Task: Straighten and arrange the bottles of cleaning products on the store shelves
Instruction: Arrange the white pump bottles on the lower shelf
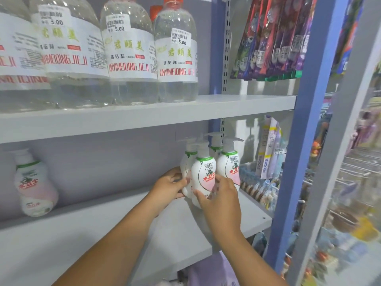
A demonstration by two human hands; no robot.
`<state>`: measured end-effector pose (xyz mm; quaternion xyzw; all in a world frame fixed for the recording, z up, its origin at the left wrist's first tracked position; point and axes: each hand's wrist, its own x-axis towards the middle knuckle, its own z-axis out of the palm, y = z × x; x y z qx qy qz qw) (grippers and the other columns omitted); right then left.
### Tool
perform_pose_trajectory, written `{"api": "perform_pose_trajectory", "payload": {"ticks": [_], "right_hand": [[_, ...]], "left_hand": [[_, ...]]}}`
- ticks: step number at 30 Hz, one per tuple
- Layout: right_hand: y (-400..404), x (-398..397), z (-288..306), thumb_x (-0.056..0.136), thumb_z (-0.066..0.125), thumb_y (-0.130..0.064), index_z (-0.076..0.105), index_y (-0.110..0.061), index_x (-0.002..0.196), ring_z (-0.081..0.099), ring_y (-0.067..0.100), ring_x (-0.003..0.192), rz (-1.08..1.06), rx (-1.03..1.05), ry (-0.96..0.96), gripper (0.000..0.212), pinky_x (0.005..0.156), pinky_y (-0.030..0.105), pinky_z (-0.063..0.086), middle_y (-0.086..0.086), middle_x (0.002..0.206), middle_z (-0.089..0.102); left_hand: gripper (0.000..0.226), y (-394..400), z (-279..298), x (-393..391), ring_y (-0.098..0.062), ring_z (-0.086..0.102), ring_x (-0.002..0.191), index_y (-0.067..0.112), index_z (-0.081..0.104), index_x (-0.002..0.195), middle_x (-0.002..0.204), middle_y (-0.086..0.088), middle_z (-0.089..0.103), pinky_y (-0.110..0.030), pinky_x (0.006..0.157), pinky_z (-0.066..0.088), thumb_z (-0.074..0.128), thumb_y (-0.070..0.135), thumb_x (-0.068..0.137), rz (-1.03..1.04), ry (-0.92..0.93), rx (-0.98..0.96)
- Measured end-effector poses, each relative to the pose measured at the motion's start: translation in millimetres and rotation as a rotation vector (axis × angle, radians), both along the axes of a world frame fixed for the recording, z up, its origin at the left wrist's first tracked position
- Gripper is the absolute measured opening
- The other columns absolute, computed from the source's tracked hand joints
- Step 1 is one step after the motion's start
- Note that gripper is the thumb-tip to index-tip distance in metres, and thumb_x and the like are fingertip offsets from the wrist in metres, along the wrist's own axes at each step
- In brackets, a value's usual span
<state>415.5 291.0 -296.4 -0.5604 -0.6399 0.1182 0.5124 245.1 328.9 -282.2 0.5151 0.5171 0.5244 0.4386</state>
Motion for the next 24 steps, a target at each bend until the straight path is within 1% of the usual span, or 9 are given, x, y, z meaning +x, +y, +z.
{"api": "perform_pose_trajectory", "payload": {"ticks": [4,7,9,11,14,16,19,21,24], "right_hand": [[2.9,-3.2,-1.2,0.078,0.086,-0.044,0.056,-0.023,0.124,0.052,0.012,0.110,-0.026,0.008,0.007,0.058,0.082,0.030,0.050,-0.009,0.116,0.053],[4.3,-6.5,-2.0,0.078,0.085,-0.046,0.055,-0.024,0.122,0.052,0.015,0.112,-0.051,0.003,-0.016,0.057,0.086,0.038,0.054,-0.009,0.116,0.052],[4.5,-6.5,-2.0,0.079,0.085,-0.046,0.055,-0.022,0.123,0.053,0.016,0.113,-0.047,-0.001,-0.017,0.058,0.087,0.037,0.053,-0.007,0.116,0.053],[3.6,-5.7,-0.6,0.078,0.085,-0.046,0.055,-0.019,0.126,0.054,0.019,0.115,-0.052,-0.005,-0.024,0.063,0.089,0.036,0.052,-0.003,0.119,0.054],[-9.8,-6.3,-0.3,0.076,0.088,-0.043,0.056,-0.013,0.125,0.053,0.020,0.113,-0.052,0.075,0.018,0.066,0.088,0.030,0.048,0.000,0.120,0.054],[-27.0,-19.9,1.3,0.079,0.086,-0.039,0.055,-0.016,0.119,0.051,0.011,0.104,0.063,0.141,0.047,0.055,0.082,0.020,0.040,-0.007,0.114,0.050],[-39.3,-62.9,9.8,0.084,0.082,-0.038,0.053,-0.023,0.122,0.052,0.009,0.103,0.328,0.047,0.060,0.050,0.084,0.023,0.040,-0.012,0.116,0.046],[-39.2,-107.5,18.0,0.085,0.081,-0.038,0.054,-0.021,0.127,0.054,0.013,0.107,0.455,-0.048,0.081,0.052,0.088,0.025,0.040,-0.007,0.122,0.046],[-42.4,-186.0,24.1,0.085,0.081,-0.039,0.056,-0.013,0.133,0.056,0.022,0.117,0.584,-0.175,0.075,0.060,0.094,0.029,0.041,0.005,0.130,0.050]], "left_hand": [[0.026,2.6,-1.9,3.9,-0.018,0.071,0.103,0.033,0.065,0.119,0.124,0.000,0.071,-0.034,0.087,0.061,0.067,0.017,0.099,0.008,0.027,0.014],[0.027,5.5,-2.6,4.0,-0.030,0.071,0.109,0.033,0.066,0.122,0.121,0.002,0.074,-0.042,0.096,0.060,0.067,0.018,0.099,0.023,0.044,0.017],[0.028,6.1,-2.6,3.6,-0.029,0.070,0.112,0.033,0.066,0.121,0.119,0.004,0.075,-0.044,0.098,0.058,0.067,0.017,0.099,0.025,0.044,0.021],[0.029,6.3,-2.3,4.5,-0.022,0.072,0.110,0.030,0.065,0.124,0.120,0.002,0.075,-0.038,0.095,0.059,0.066,0.016,0.099,0.033,0.046,0.028],[0.040,-7.1,4.0,4.8,-0.010,0.069,0.089,0.020,0.059,0.137,0.121,-0.001,0.073,-0.021,0.078,0.057,0.066,0.015,0.099,0.065,0.075,0.040],[0.043,-29.5,12.1,-11.9,-0.003,0.065,0.087,0.025,0.056,0.139,0.124,0.006,0.069,-0.019,0.082,0.053,0.066,0.019,0.098,0.139,0.129,0.076],[0.044,-80.6,22.3,-65.2,-0.008,0.066,0.109,0.031,0.056,0.139,0.130,0.009,0.065,-0.031,0.099,0.054,0.068,0.026,0.097,0.303,0.137,0.112],[0.041,-124.5,24.5,-111.5,-0.011,0.066,0.109,0.030,0.058,0.136,0.129,0.006,0.065,-0.033,0.098,0.054,0.068,0.023,0.097,0.491,0.133,0.125],[0.034,-201.1,25.3,-176.1,-0.012,0.067,0.106,0.020,0.061,0.130,0.116,0.007,0.068,-0.028,0.098,0.051,0.066,0.015,0.097,0.797,0.152,0.194]]}}
